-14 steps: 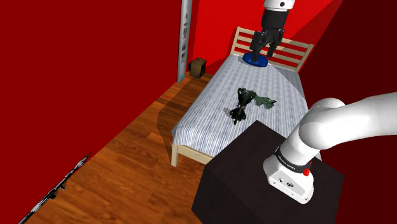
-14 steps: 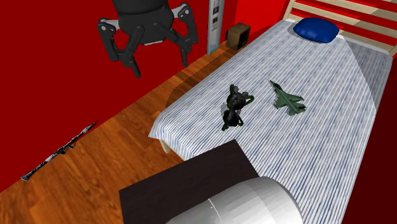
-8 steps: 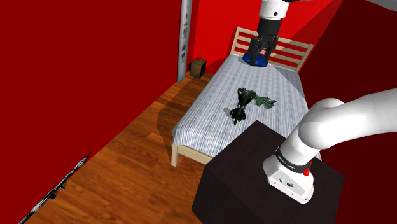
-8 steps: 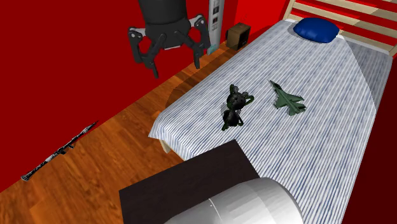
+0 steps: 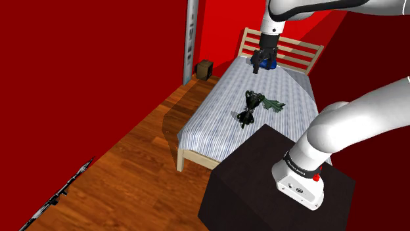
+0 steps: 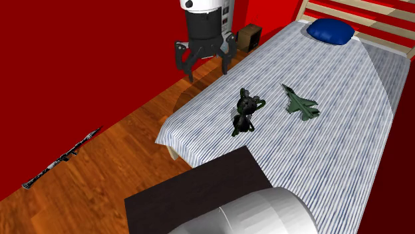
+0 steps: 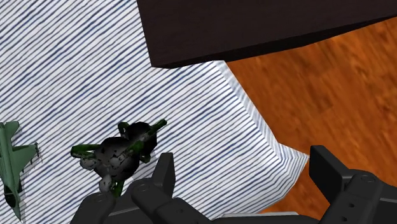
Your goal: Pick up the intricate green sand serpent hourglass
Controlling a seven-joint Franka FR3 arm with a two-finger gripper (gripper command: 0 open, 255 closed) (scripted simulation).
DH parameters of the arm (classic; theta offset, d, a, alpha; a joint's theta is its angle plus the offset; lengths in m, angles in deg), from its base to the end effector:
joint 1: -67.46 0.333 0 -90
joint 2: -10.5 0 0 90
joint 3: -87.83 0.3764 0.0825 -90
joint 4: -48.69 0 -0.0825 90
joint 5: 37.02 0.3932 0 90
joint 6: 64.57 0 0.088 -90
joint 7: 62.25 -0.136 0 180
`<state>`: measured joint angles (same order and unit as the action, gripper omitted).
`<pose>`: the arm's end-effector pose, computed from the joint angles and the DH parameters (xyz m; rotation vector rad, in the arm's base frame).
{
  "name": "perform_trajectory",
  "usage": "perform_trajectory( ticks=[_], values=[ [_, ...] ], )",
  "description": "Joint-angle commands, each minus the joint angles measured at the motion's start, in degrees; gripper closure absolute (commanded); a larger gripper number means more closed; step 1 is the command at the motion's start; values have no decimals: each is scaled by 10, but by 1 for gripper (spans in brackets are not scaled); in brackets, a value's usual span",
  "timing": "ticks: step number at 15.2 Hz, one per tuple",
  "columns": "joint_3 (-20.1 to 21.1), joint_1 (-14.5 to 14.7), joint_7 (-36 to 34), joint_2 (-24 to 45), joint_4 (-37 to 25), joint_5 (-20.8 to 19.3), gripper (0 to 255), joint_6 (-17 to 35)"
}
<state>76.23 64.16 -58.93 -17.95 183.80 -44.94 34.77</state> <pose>0.3473 -0.1190 0.5190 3.1077 -0.2179 -0.2163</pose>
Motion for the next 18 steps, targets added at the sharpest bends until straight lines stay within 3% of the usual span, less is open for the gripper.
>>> perform_trajectory(
  ticks=[1,9,18],
  values=[
    [-20,-5,24,32,-5,-5,0,24],
    [-87,-19,119,192,-58,12,0,113],
    [-121,-55,238,402,-174,85,0,172]
  ],
)
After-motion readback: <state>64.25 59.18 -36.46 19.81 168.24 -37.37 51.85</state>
